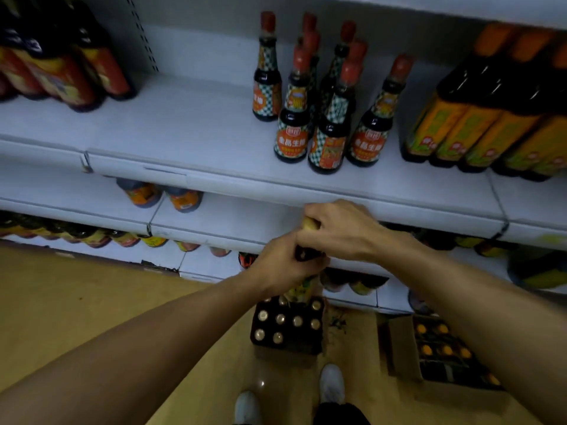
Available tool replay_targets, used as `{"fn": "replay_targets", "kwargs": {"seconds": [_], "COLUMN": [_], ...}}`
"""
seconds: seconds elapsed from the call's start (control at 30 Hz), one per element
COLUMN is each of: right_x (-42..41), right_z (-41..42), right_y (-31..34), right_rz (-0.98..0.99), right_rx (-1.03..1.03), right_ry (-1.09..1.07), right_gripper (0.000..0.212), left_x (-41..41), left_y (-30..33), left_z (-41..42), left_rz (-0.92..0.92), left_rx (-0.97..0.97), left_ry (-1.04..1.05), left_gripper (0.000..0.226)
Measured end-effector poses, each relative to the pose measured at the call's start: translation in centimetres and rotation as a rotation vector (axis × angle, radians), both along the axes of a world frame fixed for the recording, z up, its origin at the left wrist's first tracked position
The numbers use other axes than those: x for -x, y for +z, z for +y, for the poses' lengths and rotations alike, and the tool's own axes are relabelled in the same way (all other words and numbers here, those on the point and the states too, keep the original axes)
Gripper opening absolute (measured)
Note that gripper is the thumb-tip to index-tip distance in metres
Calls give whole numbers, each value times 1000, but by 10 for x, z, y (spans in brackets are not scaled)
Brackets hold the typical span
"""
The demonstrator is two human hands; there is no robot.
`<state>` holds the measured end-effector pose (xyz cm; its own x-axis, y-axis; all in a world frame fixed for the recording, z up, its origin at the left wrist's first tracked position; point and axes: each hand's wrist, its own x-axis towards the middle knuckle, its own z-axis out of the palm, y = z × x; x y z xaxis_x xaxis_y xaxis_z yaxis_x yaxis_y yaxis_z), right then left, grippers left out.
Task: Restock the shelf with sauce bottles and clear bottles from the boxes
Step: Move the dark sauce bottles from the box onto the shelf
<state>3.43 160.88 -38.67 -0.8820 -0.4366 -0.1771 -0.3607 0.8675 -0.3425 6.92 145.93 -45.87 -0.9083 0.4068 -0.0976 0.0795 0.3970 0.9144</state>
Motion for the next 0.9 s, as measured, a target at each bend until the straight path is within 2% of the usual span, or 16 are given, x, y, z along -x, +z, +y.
{"fn": "replay_targets", "kwargs": {"seconds": [0.1,0.37,0.6,0.8,0.9], "right_x": [2,8,15,25,31], "right_z": [3,7,10,17,23], "right_y": [46,169,262,325,348], "right_rz": [34,221,406,556,653], "right_rx": [17,67,241,529,731], "right_ry": [-35,-118,-179,-233,-259], "right_gripper": [33,27,31,38,38], "left_x": [8,37,58,79,88], "left_y": [45,153,252,333,375], "left_z": [3,9,17,25,33], "left_rz": [56,201,339,434,469], "left_rx": [-20,-64,-153,-150,-229], "left_ry": [-15,-8,-58,-21,-57], "left_gripper": [17,14,29,43,18]}}
